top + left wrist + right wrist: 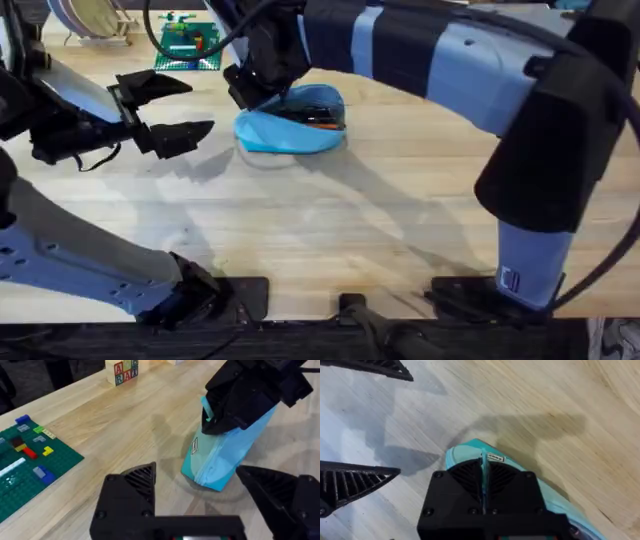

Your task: Unzip the bag, pick up the pens from the table one at a time and place them inside, then zip the bag closed.

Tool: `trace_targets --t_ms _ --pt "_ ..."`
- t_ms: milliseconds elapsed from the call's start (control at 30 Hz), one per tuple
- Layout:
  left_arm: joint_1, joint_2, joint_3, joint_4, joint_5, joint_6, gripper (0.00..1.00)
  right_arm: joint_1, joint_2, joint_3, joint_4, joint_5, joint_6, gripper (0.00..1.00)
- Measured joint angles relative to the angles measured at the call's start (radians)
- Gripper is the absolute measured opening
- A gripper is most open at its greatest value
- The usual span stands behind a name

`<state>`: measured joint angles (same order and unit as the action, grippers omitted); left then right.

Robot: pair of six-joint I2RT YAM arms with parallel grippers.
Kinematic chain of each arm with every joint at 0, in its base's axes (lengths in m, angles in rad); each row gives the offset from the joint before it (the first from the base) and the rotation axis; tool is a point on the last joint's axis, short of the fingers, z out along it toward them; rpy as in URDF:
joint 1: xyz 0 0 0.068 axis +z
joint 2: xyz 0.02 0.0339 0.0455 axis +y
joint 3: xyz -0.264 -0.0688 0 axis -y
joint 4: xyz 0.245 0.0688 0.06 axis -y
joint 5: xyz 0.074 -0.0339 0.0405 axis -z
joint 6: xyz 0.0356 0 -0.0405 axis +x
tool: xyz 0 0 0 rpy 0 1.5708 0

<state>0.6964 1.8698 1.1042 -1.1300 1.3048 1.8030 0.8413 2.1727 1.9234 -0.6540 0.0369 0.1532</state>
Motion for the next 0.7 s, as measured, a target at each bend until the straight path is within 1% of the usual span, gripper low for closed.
trace_targets --t_ms 300,700 --pt "0.0 0.0 0.0 0.0 0.0 0.0 0.993 0.0 0.0 0.05 -0.008 0.0 -0.002 0.031" --pt "0.0 0.0 0.0 0.0 -0.006 0.0 0.993 0.0 0.0 0.054 -0.02 0.0 -0.003 0.031"
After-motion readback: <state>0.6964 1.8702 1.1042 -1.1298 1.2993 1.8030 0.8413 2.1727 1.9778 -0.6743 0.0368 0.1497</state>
